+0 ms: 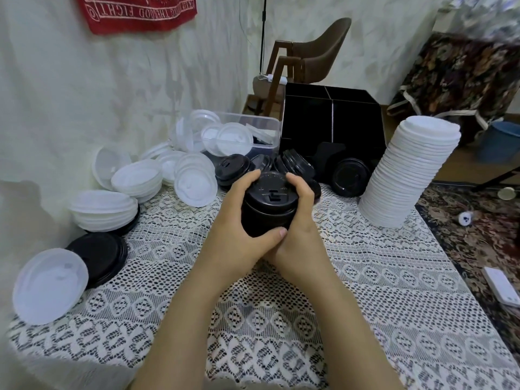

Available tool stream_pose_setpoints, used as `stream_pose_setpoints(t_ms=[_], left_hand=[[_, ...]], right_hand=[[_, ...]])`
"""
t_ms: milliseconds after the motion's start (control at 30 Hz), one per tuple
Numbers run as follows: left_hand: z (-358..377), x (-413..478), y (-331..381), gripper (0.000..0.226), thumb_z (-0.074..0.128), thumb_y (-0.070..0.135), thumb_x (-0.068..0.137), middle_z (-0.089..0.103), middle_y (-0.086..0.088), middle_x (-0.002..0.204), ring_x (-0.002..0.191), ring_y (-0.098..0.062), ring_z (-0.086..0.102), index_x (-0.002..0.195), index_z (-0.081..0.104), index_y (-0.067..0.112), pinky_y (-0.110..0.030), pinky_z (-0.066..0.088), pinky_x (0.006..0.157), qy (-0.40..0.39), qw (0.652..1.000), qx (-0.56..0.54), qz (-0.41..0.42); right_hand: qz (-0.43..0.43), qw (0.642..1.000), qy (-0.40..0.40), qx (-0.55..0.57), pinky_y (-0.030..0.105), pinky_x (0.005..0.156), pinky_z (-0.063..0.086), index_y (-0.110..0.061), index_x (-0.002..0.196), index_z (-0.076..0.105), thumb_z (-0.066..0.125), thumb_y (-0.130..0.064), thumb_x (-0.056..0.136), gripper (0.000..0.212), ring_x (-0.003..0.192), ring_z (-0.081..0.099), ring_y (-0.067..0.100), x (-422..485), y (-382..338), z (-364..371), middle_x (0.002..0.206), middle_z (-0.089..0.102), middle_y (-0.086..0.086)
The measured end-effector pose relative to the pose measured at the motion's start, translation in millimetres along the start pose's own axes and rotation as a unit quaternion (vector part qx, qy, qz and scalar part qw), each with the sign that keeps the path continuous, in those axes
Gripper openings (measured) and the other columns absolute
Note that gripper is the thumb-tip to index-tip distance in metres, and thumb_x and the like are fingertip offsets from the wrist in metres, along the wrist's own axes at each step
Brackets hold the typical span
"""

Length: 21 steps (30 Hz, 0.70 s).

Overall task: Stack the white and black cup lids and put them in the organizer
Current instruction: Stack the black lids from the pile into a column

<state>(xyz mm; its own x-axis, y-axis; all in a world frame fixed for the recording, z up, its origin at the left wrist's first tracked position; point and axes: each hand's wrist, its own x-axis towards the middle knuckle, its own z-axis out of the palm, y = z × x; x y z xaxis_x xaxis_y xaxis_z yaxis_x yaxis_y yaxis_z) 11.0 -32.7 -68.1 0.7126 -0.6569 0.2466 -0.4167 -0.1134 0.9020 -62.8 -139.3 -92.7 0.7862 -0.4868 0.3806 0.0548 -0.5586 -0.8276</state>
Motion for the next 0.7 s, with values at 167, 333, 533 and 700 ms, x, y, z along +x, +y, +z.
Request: stream_pose_setpoints(t_ms=[167, 333, 533, 700], left_hand=[[4.2, 7.2, -11.3, 0.083, 0.078, 0.013, 0.074, 0.047, 0.020, 0.135, 0.124, -0.002, 0.047, 0.135, 0.035, 0.048, -0.035, 0.041, 0.108, 0.001, 1.000, -0.009, -0.017], [7.0, 11.6, -16.4, 0.085, 0.077, 0.009, 0.075, 0.047, 0.017, 0.137, 0.126, -0.002, 0.046, 0.139, 0.035, 0.046, -0.034, 0.039, 0.109, -0.006, 0.999, -0.023, -0.030], [4.2, 16.1, -12.0, 0.067, 0.074, 0.024, 0.083, 0.045, 0.011, 0.141, 0.126, -0.003, 0.047, 0.138, 0.038, 0.036, -0.033, 0.041, 0.109, -0.024, 0.996, -0.076, -0.046], [12.4, 22.5, -11.9, 0.061, 0.078, 0.024, 0.078, 0.053, 0.012, 0.129, 0.116, 0.000, 0.052, 0.126, 0.043, 0.037, -0.014, 0.044, 0.095, 0.028, 0.998, -0.053, -0.030]], right_hand=[[0.008, 1.000, 0.002, -0.011, 0.038, 0.094, 0.052, -0.064, 0.131, 0.008, 0.069, -0.023, 0.078, 0.091, 0.118, 0.055, 0.011, 4.2, 10.6, 7.7, 0.139, 0.045, 0.000], [0.020, 1.000, 0.003, 0.000, 0.031, 0.094, 0.050, -0.067, 0.129, 0.005, 0.066, -0.027, 0.080, 0.088, 0.119, 0.054, 0.008, 4.9, 17.3, 12.8, 0.141, 0.043, 0.000], [0.042, 0.999, -0.014, 0.028, 0.024, 0.094, 0.049, -0.056, 0.136, 0.014, 0.078, -0.012, 0.077, 0.098, 0.123, 0.051, 0.008, 4.4, 17.8, 11.8, 0.143, 0.040, -0.002], [0.070, 0.994, -0.039, 0.081, 0.033, 0.094, 0.053, -0.063, 0.133, 0.017, 0.070, -0.002, 0.077, 0.099, 0.121, 0.055, 0.012, 3.4, 13.8, 6.9, 0.142, 0.043, -0.001]])
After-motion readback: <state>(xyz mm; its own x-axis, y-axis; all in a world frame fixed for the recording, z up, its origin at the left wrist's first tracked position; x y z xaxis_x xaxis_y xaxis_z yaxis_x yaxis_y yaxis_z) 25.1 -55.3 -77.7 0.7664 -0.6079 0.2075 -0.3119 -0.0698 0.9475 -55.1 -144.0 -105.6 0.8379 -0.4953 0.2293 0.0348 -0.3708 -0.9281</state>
